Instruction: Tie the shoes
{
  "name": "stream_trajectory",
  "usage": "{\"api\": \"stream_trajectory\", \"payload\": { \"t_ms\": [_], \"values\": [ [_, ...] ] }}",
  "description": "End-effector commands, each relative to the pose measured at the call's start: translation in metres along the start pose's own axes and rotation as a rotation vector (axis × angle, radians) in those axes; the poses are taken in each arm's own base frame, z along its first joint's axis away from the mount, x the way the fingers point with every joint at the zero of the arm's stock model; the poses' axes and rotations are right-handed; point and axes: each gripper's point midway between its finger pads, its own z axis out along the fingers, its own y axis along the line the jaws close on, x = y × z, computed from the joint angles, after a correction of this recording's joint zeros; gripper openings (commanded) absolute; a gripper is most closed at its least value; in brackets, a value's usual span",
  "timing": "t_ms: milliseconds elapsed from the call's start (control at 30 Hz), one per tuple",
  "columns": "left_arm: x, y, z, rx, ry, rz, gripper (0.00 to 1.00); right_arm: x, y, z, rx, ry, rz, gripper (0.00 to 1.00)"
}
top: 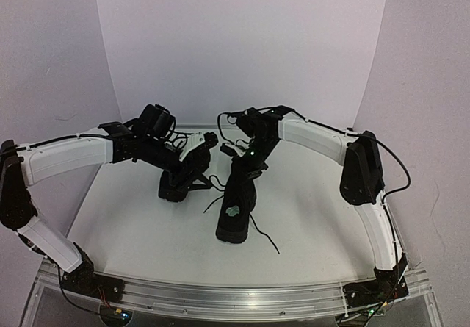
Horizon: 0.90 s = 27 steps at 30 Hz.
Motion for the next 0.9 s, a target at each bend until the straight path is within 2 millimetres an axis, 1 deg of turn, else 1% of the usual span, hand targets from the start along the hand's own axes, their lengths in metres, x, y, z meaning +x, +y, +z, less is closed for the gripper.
{"api": "stream_trajectory", "payload": {
  "t_ms": [0, 133, 267, 333, 633, 867],
  "values": [
    [-0.02, -0.002, -0.005, 0.02, -0.029, 0.065, 0.71, 0.003, -0.011, 0.004, 0.058, 0.019, -0.005, 0.26],
    [-0.021, -0.002, -0.004, 0.023, -0.024, 0.086, 0.7, 0.002, -0.01, -0.001, 0.065, 0.013, -0.01, 0.25],
    [-0.023, -0.001, 0.0, 0.032, -0.015, 0.093, 0.7, -0.001, -0.002, -0.01, 0.042, -0.007, -0.023, 0.32],
    [-0.024, -0.001, 0.001, 0.032, -0.017, 0.096, 0.7, -0.003, 0.002, -0.015, 0.035, -0.021, -0.028, 0.33],
    [-0.028, -0.001, 0.004, 0.035, -0.026, 0.087, 0.69, -0.016, 0.008, -0.037, 0.013, -0.082, -0.026, 0.34],
    [-0.028, -0.001, 0.006, 0.033, -0.026, 0.082, 0.69, -0.017, 0.004, -0.042, 0.006, -0.093, -0.017, 0.34]
  ]
}}
